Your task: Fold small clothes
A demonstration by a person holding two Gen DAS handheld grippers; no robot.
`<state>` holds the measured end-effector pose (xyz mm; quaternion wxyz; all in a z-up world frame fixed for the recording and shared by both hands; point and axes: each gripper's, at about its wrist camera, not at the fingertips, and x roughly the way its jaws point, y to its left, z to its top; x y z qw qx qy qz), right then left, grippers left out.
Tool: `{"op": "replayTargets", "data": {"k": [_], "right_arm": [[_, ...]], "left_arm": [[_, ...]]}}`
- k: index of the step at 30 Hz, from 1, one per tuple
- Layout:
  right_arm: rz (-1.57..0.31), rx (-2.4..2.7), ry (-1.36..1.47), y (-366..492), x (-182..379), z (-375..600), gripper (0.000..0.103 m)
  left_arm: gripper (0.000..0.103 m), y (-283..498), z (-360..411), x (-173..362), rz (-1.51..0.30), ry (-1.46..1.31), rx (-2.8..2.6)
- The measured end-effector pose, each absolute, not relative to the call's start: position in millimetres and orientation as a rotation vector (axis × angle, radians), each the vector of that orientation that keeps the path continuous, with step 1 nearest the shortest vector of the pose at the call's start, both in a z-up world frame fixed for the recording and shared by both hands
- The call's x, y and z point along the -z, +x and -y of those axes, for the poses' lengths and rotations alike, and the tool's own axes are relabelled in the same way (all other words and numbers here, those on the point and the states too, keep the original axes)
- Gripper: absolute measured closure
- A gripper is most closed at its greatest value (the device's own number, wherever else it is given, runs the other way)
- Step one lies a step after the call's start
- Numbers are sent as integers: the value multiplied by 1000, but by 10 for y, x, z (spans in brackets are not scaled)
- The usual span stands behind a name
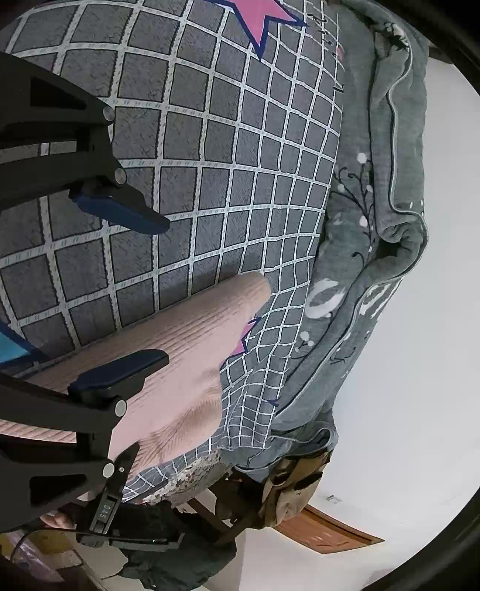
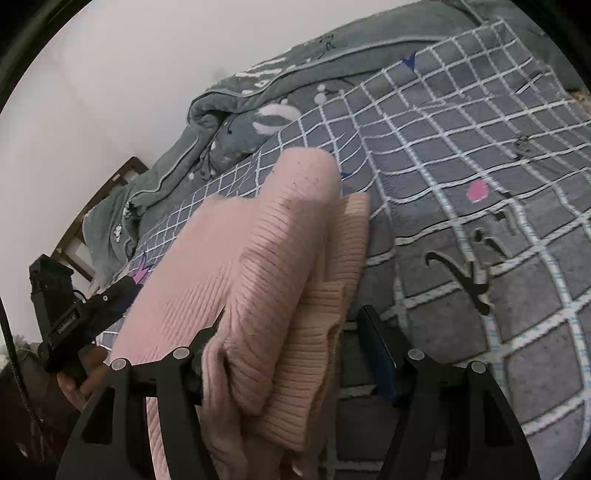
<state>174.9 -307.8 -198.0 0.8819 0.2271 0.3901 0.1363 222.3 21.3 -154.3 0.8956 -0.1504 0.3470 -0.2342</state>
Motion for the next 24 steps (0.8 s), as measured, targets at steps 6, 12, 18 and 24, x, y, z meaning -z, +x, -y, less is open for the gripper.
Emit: {"op": "replayTargets", "data": {"k": [6, 12, 18, 24], "right_arm": [[-876, -302, 467, 1857, 1865, 2920, 66], [-826, -281, 481, 1864, 1268, 2684, 72], [-739, -255, 399, 2100, 578, 1944, 74], [-682, -255, 354, 2412, 166, 1261, 75]], "left_arm": [[40, 2304, -394, 1573, -730, -323, 464], [40, 2341, -738, 1410, -677, -364, 443], [40, 2367, -1192, 1292, -617, -447, 357], [40, 2345, -1587, 1191, -565, -523, 311]]}}
